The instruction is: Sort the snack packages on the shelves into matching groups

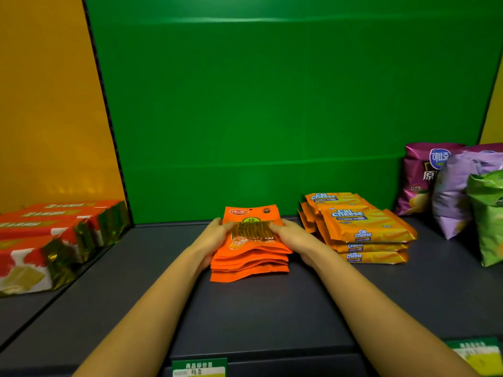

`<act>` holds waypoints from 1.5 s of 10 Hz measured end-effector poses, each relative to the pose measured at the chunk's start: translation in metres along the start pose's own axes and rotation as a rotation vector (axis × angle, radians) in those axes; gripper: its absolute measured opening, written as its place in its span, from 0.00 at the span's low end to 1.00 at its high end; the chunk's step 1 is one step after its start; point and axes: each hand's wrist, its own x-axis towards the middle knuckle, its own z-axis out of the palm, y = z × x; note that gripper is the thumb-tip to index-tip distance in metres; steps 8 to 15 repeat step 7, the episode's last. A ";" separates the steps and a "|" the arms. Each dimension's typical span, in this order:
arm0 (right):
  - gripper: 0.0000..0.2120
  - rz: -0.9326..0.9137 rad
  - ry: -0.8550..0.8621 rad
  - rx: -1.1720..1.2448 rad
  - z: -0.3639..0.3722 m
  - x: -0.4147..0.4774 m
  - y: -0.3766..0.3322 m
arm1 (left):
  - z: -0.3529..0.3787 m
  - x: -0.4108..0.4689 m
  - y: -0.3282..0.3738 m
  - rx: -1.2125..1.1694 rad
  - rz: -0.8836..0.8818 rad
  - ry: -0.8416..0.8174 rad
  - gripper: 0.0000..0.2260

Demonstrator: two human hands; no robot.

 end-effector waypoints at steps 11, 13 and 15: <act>0.27 0.030 0.040 0.315 0.011 -0.057 -0.004 | -0.008 -0.033 -0.018 -0.246 0.006 -0.038 0.16; 0.27 0.030 0.040 0.315 0.011 -0.057 -0.004 | -0.008 -0.033 -0.018 -0.246 0.006 -0.038 0.16; 0.27 0.030 0.040 0.315 0.011 -0.057 -0.004 | -0.008 -0.033 -0.018 -0.246 0.006 -0.038 0.16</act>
